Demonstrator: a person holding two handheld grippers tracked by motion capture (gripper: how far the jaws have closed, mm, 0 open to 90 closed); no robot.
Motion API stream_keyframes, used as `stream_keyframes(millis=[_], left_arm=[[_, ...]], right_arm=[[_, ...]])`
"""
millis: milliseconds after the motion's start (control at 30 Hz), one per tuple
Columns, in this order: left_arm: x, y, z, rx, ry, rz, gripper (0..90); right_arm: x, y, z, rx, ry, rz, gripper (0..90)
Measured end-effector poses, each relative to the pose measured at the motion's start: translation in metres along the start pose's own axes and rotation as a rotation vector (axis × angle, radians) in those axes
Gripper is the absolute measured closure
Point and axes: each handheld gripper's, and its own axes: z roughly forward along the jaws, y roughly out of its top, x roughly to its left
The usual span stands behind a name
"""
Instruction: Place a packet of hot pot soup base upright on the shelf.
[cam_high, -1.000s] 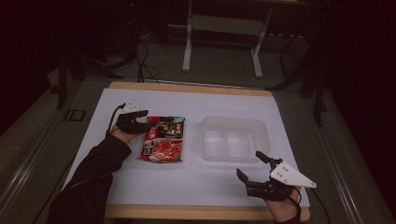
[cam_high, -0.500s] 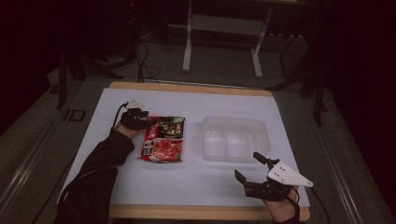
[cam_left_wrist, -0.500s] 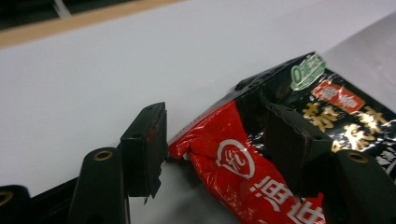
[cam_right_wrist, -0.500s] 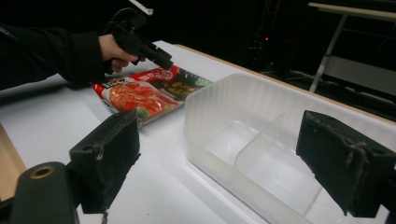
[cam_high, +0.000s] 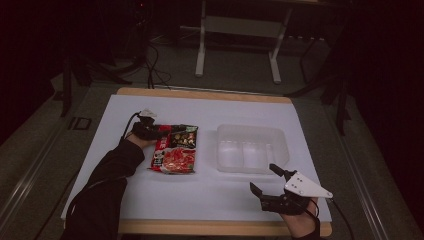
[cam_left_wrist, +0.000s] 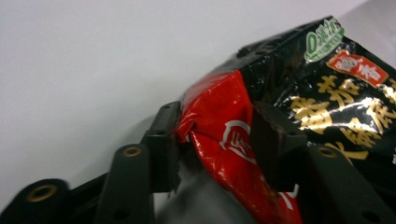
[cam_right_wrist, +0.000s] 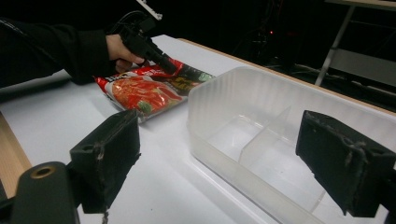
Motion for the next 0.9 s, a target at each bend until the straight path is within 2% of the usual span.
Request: stream_keyframes(millis=[167, 367, 600, 900], left_arm=[[-0.006, 0.004, -0.001, 0.038, 0.029, 0.039, 71.2], [-0.012, 0.008, -0.002, 0.05, 0.062, 0.056, 76.9], [-0.015, 0.01, -0.005, 0.002, 0.065, 0.019, 83.5], [-0.024, 0.017, -0.018, -0.061, 0.073, 0.047, 85.2]], right_arm=[[0.0, 0.0, 0.001, 0.003, 0.004, 0.004, 13.8], [0.0, 0.0, 0.001, 0.004, 0.007, 0.006, 14.0], [-0.002, 0.0, 0.0, 0.004, 0.005, 0.015, 14.3], [-0.002, 0.002, -0.003, -0.006, -0.004, 0.019, 14.4]])
